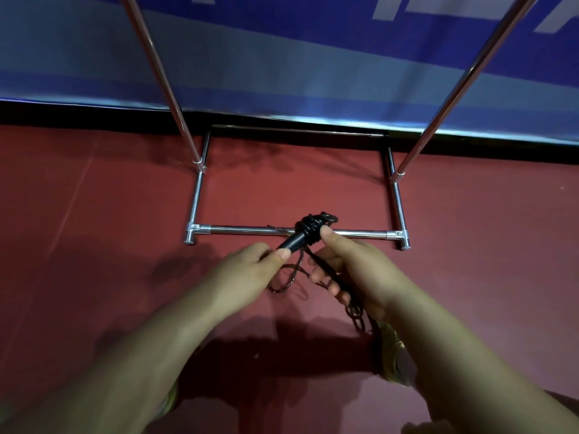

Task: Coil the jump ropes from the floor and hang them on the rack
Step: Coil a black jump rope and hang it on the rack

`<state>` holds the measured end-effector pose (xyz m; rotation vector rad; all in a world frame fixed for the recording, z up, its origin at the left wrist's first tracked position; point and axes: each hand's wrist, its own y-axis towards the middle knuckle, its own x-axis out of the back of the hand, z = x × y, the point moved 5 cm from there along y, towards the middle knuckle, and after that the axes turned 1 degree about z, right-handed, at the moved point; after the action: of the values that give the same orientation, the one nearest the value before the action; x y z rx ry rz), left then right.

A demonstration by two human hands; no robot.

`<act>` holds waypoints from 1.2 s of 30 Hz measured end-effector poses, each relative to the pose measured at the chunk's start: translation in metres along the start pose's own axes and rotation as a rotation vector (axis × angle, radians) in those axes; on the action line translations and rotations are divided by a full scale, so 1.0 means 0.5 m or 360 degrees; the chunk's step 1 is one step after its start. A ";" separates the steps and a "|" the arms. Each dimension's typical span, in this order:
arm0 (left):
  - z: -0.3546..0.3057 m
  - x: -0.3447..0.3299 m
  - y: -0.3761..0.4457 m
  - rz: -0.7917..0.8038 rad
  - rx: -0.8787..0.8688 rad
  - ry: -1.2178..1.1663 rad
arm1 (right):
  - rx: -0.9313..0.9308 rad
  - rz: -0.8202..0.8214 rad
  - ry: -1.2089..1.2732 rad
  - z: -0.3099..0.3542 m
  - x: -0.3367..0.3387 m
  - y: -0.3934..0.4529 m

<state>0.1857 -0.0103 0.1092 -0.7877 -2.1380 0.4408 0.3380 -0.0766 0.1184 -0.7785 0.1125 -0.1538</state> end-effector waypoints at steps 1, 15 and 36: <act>-0.001 0.001 0.001 -0.0004 -0.0011 0.0004 | -0.0025 -0.0003 -0.0013 -0.001 0.000 -0.001; -0.007 -0.005 -0.001 0.0220 -0.0039 -0.0279 | 0.0418 -0.0086 -0.0158 0.017 0.004 -0.001; -0.132 0.018 -0.160 0.0151 -0.0232 -0.0947 | 0.0846 -0.0535 -0.0551 0.098 0.009 -0.165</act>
<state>0.2020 -0.0609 0.1988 -0.9256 -2.7142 0.6349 0.3422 -0.1017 0.2110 -0.2780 -0.3786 -0.3482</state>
